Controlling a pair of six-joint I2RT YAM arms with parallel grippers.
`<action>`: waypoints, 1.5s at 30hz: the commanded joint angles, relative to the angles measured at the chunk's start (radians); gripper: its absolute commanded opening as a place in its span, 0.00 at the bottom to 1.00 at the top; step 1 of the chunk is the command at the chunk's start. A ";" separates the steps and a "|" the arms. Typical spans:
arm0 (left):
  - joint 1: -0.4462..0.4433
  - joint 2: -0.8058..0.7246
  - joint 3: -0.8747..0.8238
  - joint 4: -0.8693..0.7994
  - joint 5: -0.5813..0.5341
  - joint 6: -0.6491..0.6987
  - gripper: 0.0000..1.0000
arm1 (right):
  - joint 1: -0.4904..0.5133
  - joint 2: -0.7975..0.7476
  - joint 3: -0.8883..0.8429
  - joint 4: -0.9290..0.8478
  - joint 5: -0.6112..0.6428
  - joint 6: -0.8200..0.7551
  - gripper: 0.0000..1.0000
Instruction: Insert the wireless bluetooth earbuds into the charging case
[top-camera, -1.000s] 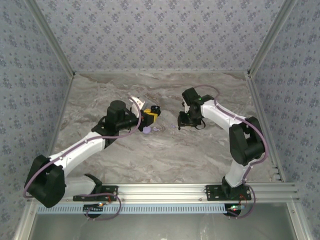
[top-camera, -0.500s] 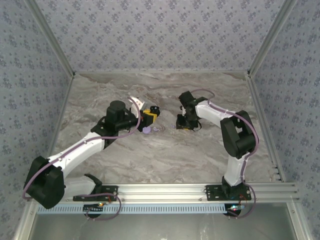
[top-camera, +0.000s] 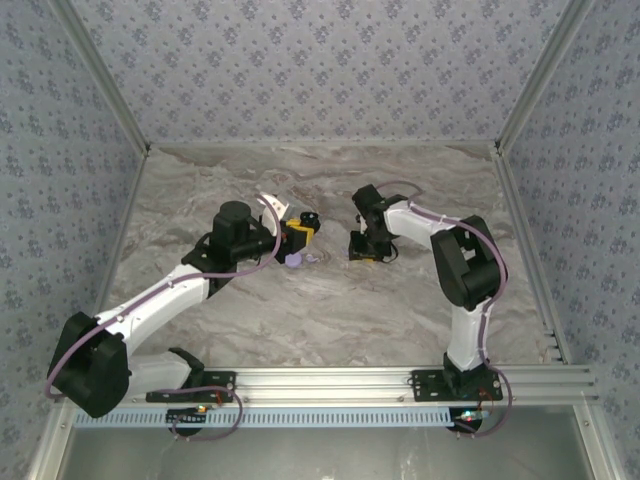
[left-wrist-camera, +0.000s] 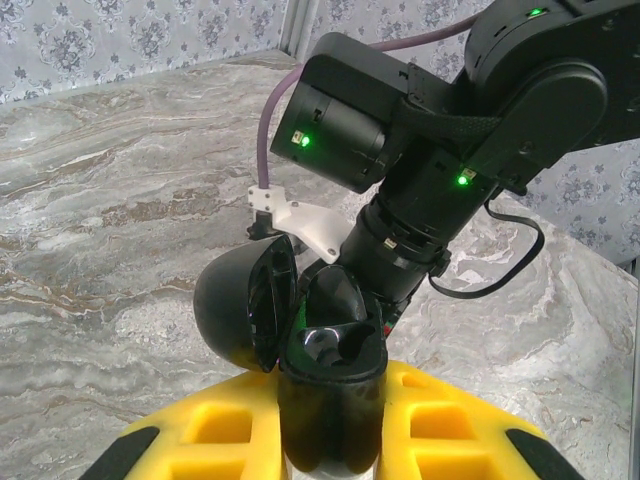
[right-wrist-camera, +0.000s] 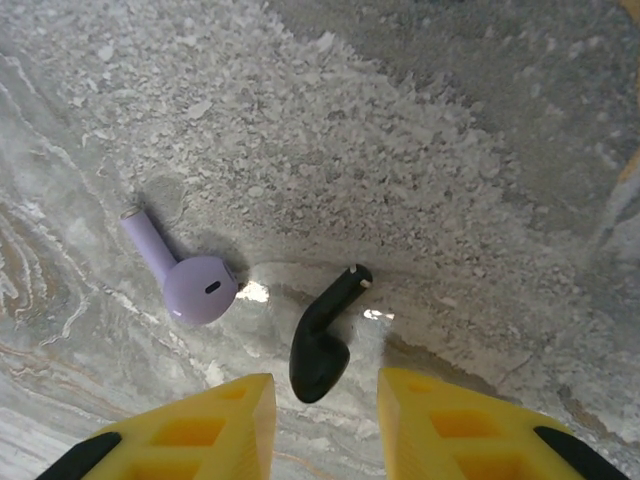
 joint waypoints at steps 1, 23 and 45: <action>-0.005 -0.027 0.028 0.013 0.006 0.014 0.19 | 0.006 0.026 0.037 -0.007 0.006 0.022 0.34; -0.004 -0.007 0.038 0.017 0.016 0.011 0.19 | -0.039 0.091 0.135 -0.108 0.160 -0.046 0.20; -0.004 0.026 0.077 0.006 0.020 0.018 0.19 | -0.073 0.062 0.214 -0.148 0.093 -0.169 0.38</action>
